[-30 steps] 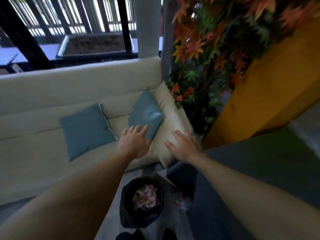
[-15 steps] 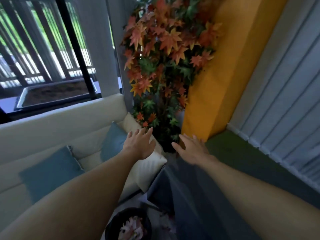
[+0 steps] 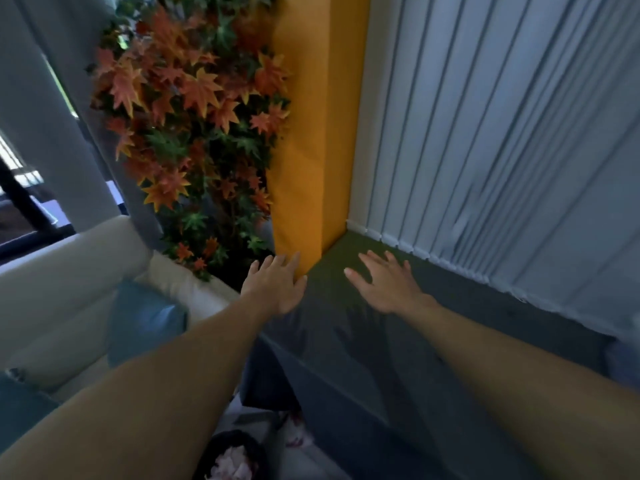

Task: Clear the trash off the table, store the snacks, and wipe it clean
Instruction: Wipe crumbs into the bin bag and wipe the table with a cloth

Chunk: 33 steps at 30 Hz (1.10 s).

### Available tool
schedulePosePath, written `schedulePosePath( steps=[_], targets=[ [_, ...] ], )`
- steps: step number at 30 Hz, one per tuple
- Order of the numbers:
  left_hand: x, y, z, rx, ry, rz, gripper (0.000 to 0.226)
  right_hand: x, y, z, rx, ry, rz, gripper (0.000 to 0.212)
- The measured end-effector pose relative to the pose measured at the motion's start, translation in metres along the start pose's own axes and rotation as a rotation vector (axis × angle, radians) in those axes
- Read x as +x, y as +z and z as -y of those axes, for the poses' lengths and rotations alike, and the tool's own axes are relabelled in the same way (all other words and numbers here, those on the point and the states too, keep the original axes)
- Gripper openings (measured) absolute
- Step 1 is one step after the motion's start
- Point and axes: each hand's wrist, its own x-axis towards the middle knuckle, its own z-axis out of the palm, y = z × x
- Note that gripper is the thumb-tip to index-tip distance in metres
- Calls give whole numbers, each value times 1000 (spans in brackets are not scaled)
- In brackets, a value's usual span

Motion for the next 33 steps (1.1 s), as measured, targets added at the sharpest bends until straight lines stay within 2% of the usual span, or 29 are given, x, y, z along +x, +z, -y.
schedulePosePath(
  steps=[8,21,33],
  targets=[
    [19,9,-80,27,128,66,67,-32,-11,-78,20,110,-43,83],
    [88,26,-215,5,224,12,64,-19,-33,-208,23,150,-100,77],
    [130,73,-262,-47,206,48,65,1,-1,-286,67,151,-43,79]
  ],
)
